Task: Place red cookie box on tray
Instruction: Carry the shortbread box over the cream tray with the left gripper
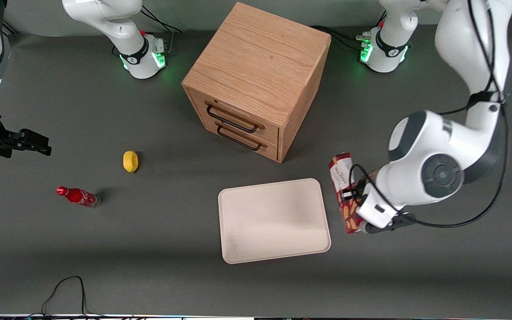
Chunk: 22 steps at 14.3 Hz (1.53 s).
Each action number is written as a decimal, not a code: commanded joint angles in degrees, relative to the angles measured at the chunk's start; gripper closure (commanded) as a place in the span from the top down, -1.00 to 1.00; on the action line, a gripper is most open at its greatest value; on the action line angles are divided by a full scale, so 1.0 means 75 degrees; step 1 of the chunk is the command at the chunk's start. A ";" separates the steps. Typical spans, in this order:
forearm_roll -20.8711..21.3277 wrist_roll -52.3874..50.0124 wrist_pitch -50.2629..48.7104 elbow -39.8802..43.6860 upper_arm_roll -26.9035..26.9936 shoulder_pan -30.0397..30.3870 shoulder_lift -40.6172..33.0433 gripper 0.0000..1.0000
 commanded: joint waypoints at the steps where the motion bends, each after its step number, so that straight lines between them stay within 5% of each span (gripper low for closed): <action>1: 0.0314 -0.0600 0.0219 0.0527 0.0316 -0.0664 0.0540 -1.00; 19: 0.0712 0.0009 0.1872 0.0503 0.0469 -0.0923 0.1970 -0.93; 22: 0.0712 0.0009 0.1955 0.0433 0.0469 -0.0888 0.1994 -0.72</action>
